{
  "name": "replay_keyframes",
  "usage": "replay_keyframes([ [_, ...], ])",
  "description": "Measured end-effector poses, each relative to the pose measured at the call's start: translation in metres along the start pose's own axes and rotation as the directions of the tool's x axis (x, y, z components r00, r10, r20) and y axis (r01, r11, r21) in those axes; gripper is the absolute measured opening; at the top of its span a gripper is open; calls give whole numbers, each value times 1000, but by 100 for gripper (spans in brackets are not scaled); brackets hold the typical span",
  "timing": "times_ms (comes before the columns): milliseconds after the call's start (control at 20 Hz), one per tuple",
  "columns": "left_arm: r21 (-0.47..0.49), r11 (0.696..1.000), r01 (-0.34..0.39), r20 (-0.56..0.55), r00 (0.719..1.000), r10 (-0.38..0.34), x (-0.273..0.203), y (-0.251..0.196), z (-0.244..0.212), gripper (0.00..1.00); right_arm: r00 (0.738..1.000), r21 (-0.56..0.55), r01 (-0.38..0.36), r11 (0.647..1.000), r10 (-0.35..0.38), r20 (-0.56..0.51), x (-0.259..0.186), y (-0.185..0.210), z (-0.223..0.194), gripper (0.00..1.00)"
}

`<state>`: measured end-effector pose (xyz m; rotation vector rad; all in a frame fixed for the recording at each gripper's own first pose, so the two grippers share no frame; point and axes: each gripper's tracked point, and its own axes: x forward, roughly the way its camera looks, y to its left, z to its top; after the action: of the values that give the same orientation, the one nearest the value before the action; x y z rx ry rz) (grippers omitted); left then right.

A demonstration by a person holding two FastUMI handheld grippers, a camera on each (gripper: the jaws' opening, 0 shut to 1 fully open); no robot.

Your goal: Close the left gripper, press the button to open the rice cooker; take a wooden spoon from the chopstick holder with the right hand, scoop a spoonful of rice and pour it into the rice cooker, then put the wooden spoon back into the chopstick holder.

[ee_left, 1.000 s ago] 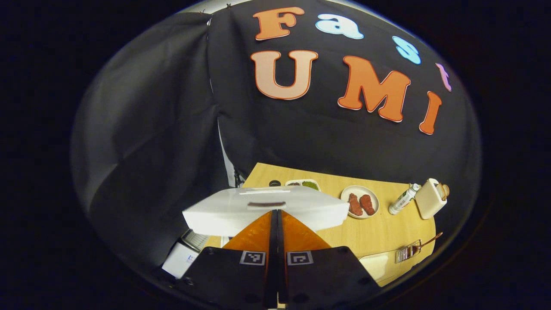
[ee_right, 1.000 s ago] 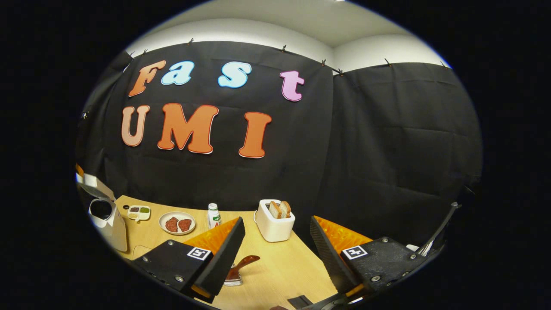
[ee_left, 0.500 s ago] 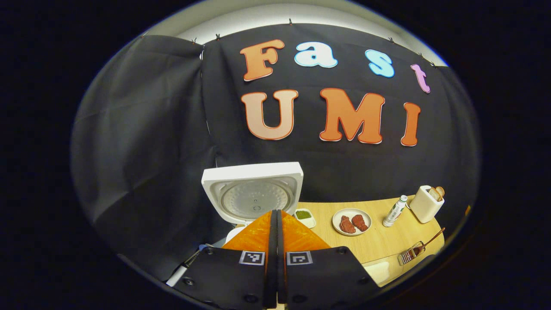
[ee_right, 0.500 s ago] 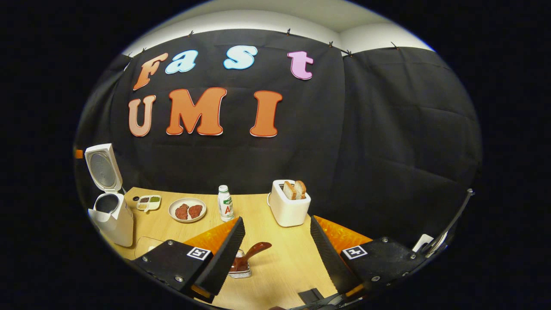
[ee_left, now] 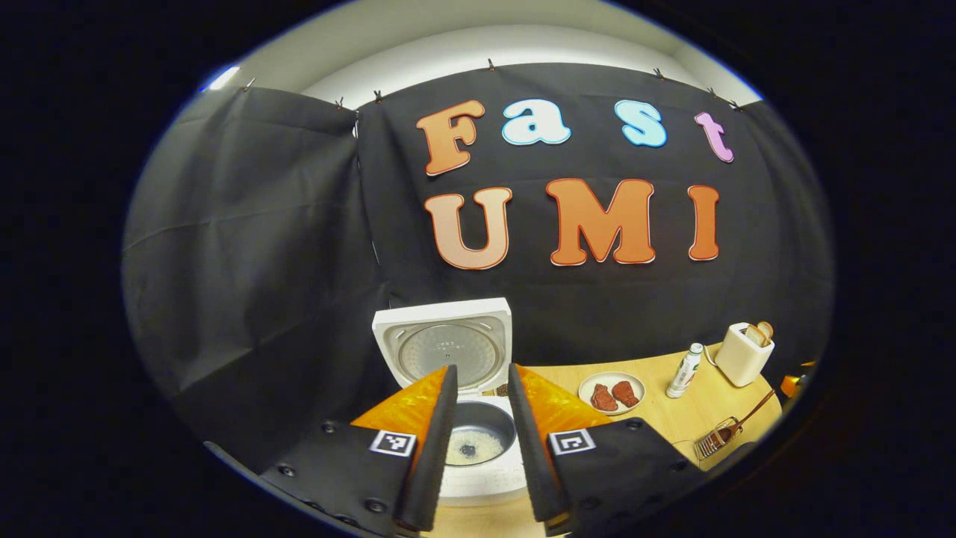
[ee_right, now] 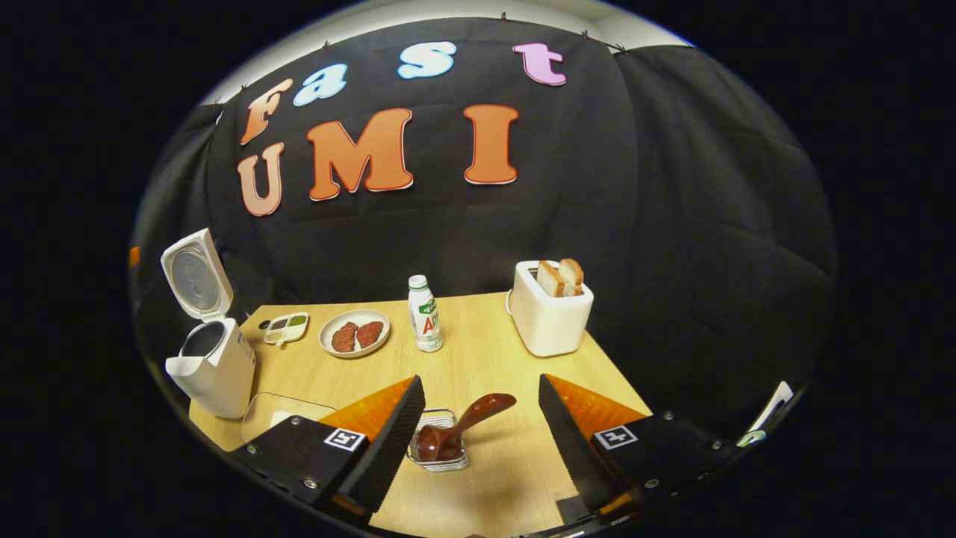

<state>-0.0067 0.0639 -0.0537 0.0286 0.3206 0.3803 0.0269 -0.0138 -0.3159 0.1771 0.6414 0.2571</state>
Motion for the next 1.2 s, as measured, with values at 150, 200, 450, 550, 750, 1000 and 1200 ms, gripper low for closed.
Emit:
replay_keyframes([
  [150,-3,1000,-8,25,1000,8,-18,-5,4,70,999,27,-25,999,26,-35,21,-1,-18,96],
  [200,-6,1000,-14,29,999,14,-23,-6,3,78,998,42,-29,999,31,-48,26,-3,-25,96],
  [450,19,998,-68,29,997,67,-49,-10,0,90,990,172,-72,983,91,-108,59,-6,-54,93],
  [550,24,997,-78,22,997,78,-58,-15,-2,87,983,220,-111,969,140,-118,70,-2,-62,90],
  [750,11,995,-98,-10,995,98,-71,-27,-10,91,973,272,-194,942,220,-66,80,7,-66,71],
  [1000,24,994,-108,-39,993,109,-77,-47,-18,91,962,354,-245,903,272,-27,89,16,-72,33],
  [1200,47,996,-75,-25,997,77,-72,-67,-10,91,958,390,-256,885,285,-17,88,21,-70,21],
])
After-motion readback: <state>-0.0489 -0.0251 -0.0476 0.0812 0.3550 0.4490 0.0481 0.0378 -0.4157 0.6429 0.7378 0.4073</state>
